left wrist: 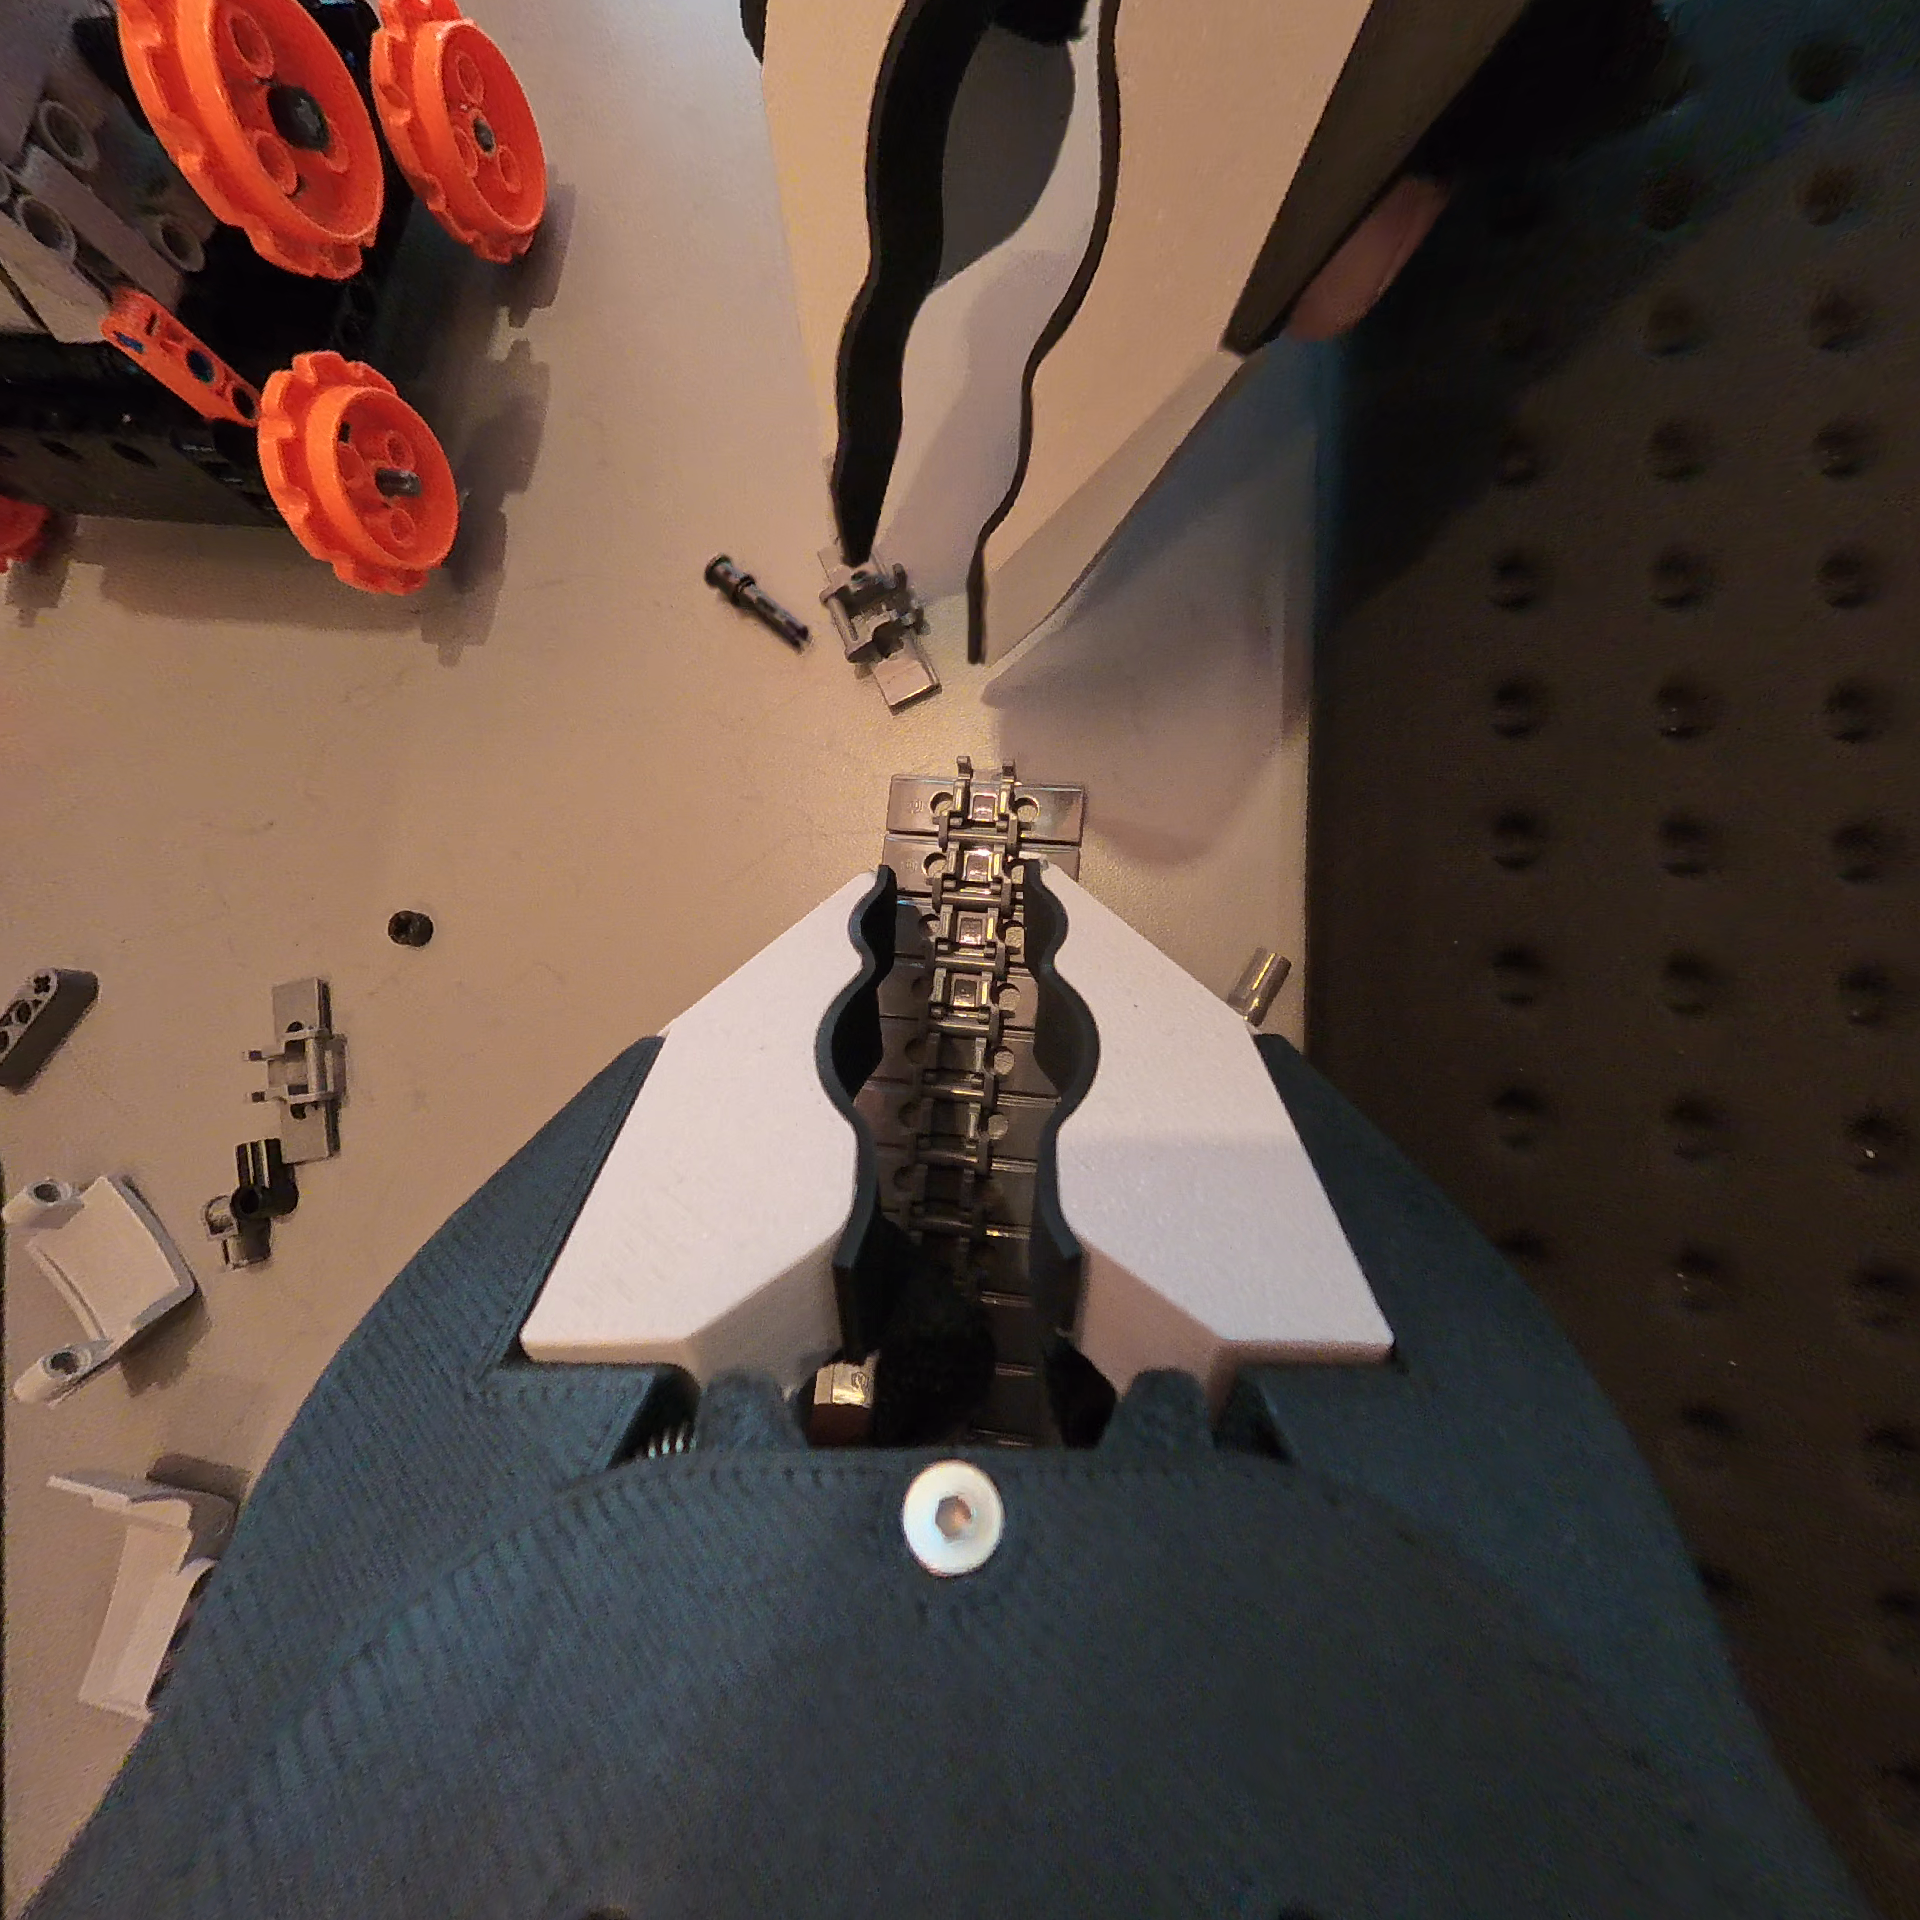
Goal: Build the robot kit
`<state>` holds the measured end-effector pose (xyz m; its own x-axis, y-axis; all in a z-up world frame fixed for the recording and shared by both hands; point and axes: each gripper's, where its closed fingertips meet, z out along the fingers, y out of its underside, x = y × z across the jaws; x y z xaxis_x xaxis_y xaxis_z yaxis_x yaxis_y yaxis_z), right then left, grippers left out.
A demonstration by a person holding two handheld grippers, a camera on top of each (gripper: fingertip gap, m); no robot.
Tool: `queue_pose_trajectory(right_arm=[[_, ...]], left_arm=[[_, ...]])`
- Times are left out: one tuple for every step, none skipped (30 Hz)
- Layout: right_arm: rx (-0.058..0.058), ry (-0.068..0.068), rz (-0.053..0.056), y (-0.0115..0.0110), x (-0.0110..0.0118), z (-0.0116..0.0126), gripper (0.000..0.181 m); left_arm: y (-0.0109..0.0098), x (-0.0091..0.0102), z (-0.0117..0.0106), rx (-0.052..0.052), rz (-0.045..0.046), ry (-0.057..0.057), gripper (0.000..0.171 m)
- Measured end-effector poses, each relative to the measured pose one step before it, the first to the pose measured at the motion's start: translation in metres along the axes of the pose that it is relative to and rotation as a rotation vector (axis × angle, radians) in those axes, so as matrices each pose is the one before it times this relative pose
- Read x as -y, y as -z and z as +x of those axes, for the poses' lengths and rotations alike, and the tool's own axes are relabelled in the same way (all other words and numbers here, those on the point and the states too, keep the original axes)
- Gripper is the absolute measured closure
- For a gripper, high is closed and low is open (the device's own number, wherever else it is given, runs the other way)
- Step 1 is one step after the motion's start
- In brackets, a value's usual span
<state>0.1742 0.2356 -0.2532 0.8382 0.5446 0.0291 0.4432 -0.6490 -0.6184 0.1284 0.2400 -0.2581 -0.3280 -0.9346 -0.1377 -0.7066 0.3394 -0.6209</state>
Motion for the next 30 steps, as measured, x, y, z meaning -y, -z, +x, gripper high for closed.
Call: queue_pose_trajectory(right_arm=[[-0.0071,-0.0117,0.0140,-0.00055,0.00107,0.00110,0.154],[-0.0118,-0.0042,0.0097,-0.00048,0.00076,0.00265,0.155],[-0.0092,-0.0070,0.0080,-0.00104,0.00081,0.00294,0.157],[0.0010,-0.0096,-0.0033,-0.00224,-0.00092,0.00172,0.161],[0.0006,-0.0020,-0.0098,-0.00254,-0.00192,0.00101,0.161],[-0.0011,-0.0025,0.0011,-0.00136,-0.00021,0.00084,0.165],[0.0038,-0.0051,0.0058,-0.00035,0.00071,0.00009,0.167],[0.0045,0.0003,0.0017,0.00007,-0.00001,0.00013,0.168],[0.0024,0.0099,0.0018,0.00040,-0.00007,0.00036,0.169],[0.0091,0.0221,0.0090,0.00087,0.00077,-0.00100,0.170],[0.0138,0.0156,0.0130,0.00165,0.00132,-0.00114,0.170],[0.0179,0.0143,0.0186,0.00238,0.00221,-0.00120,0.170],[0.0289,0.0317,0.0231,0.00294,0.00278,-0.00329,0.170],[0.0310,0.0368,0.0170,0.00289,0.00240,-0.00407,0.170],[0.0261,0.0334,0.0073,0.00225,0.00200,-0.00356,0.170],[0.0324,0.0450,0.0032,0.00158,0.00193,-0.00527,0.170],[0.0374,0.0575,0.0054,0.00071,0.00254,-0.00687,0.170],[0.0307,0.0421,-0.0073,-0.00057,0.00135,-0.00498,0.170],[0.0247,0.0350,-0.0162,-0.00158,0.00032,-0.00310,0.170],[0.0219,0.0467,-0.0095,-0.00171,0.00080,-0.00274,0.170],[0.0188,0.0314,-0.0167,-0.00208,-0.00015,-0.00098,0.170],[0.0181,0.0206,-0.0234,-0.00213,-0.00136,0.00022,0.170],[0.0139,0.0301,-0.0149,-0.00186,-0.00034,0.00052,0.170],[0.0132,0.0238,-0.0102,-0.00134,0.00019,0.00085,0.170],[0.0222,0.0146,-0.0140,-0.00103,-0.00031,-0.00022,0.170],[0.0257,0.0193,-0.0121,-0.00115,0.00002,-0.00134,0.170],[0.0195,0.0206,-0.0107,-0.00115,0.00003,-0.00077,0.170],[0.0165,0.0170,-0.0194,-0.00106,-0.00128,-0.00023,0.170],[0.0110,0.0193,-0.0214,-0.00079,-0.00161,0.00039,0.170],[0.0024,0.0184,-0.0095,-0.00030,0.00008,0.00168,0.170]], left_arm=[[-0.00002,-0.00010,0.00012,-0.0003,-0.00002,-0.0009,0.148],[0.00008,-0.00007,0.00001,0.0011,-0.00050,-0.0008,0.148],[0.00008,-0.00010,0.00000,0.0012,-0.00045,0.0005,0.148],[0.00003,0.00002,0.00029,-0.0002,0.00018,0.0006,0.149],[-0.00002,0.00006,0.00005,0.0008,-0.00006,-0.0003,0.149],[0.00007,-0.00008,-0.00007,0.0012,-0.00030,-0.0004,0.149],[0.00000,0.00000,-0.00009,0.0006,0.00002,-0.0002,0.149],[-0.00006,0.00006,0.00012,-0.0014,0.00018,0.0007,0.149],[0.00003,-0.00013,-0.00019,-0.0014,0.00027,0.0012,0.149],[0.00004,-0.00009,-0.00013,-0.0017,0.00106,0.0009,0.148],[-0.00001,-0.00005,-0.00015,-0.0020,0.00106,0.0018,0.148],[0.00002,-0.00012,-0.00006,-0.0025,0.00060,0.0022,0.148],[0.00005,-0.00014,-0.00010,-0.0015,-0.00002,0.0009,0.148],[0.00017,-0.00026,0.00001,-0.0011,-0.00035,-0.0004,0.148],[-0.00005,-0.00013,0.00023,-0.0026,-0.00025,-0.0008,0.149],[-0.00004,0.00002,0.00030,-0.0033,-0.00010,-0.0006,0.150],[-0.00007,0.00002,0.00006,-0.0024,-0.00041,-0.0004,0.150],[-0.00009,0.00004,0.00020,-0.0039,0.00000,0.0001,0.150],[-0.00018,0.00007,0.00063,-0.0069,0.00140,0.0010,0.152],[-0.00020,0.00009,0.00057,-0.0070,0.00199,0.0025,0.153],[-0.00016,0.00002,0.00014,-0.0046,0.00173,0.0024,0.153],[0.00001,0.00002,0.00035,-0.0051,0.00181,0.0009,0.154],[-0.00016,0.00016,0.00055,-0.0046,0.00236,-0.0005,0.155],[-0.00018,0.00008,-0.00010,-0.0011,0.00120,0.0008,0.155],[-0.00001,0.00001,0.00007,-0.0017,0.00055,0.0003,0.155],[-0.00004,0.00007,0.00001,-0.0021,0.00097,-0.0013,0.155],[-0.00009,-0.00004,0.00006,-0.0026,0.00111,0.0008,0.155],[-0.00007,0.00009,0.00001,-0.0026,0.00110,0.0009,0.155],[0.00004,-0.00003,-0.00006,-0.0021,0.00122,-0.0002,0.155],[-0.00007,-0.00008,0.00001,-0.0022,0.00084,0.0010,0.155]])
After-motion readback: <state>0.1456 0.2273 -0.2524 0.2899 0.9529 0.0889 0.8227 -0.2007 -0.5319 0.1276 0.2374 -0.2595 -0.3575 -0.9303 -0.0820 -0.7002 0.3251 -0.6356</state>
